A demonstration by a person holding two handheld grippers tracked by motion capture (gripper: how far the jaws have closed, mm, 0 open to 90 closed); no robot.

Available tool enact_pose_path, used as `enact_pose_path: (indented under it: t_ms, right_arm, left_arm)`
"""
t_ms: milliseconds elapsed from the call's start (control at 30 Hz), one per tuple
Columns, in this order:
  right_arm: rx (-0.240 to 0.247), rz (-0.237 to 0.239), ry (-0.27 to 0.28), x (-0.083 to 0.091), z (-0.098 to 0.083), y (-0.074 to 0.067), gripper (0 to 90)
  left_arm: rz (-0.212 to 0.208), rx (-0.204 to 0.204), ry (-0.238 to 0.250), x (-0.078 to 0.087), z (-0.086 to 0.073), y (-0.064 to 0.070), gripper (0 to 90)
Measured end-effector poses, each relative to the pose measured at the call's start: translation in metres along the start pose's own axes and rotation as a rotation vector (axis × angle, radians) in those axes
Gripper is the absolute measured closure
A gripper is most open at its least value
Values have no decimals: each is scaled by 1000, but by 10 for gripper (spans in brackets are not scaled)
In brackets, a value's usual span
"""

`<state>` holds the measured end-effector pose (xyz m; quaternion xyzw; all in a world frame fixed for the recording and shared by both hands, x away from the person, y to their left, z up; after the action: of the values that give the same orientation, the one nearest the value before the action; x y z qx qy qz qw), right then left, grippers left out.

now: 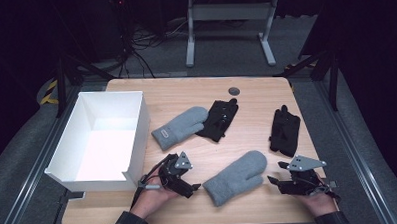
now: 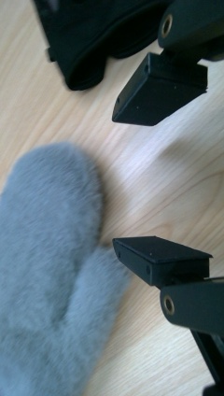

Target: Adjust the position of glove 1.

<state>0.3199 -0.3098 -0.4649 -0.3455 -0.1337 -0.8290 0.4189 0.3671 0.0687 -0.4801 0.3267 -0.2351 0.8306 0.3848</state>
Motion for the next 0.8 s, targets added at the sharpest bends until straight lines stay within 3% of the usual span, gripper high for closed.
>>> enact_pose_path:
  t_ms: [100, 267, 333, 533, 633, 800]
  right_arm:
    - [-34, 9, 10, 1, -5, 5, 303]
    - [-32, 11, -12, -3, -7, 5, 278]
    - [-29, 10, -37, -8, -8, 4, 254]
    - [-54, 39, -22, -11, -8, 6, 228]
    - [-40, 54, 29, -11, -14, 7, 214]
    - [-40, 59, 31, -12, -14, 7, 210]
  left_arm:
    - [40, 22, 3, 0, 11, -7, 78]
    - [56, 42, 2, 0, 21, -13, 144]
    - [88, 53, -4, -1, 28, -22, 153]
    - [127, 93, 3, 0, 44, -41, 196]
    - [164, 94, -2, -2, 49, -51, 222]
    - [204, 104, -7, -7, 56, -63, 244]
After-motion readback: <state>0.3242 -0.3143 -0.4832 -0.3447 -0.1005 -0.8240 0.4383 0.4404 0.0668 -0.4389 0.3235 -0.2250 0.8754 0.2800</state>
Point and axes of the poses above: each handheld gripper's, and its own axes: x roughly backward along the jaws, z roughly out of its top, y roughly to its right, the point moved 2 cm from there along -x, roughly forward along the jaws, and after that the axes turned 14 degrees about z, right-handed, at the moved point
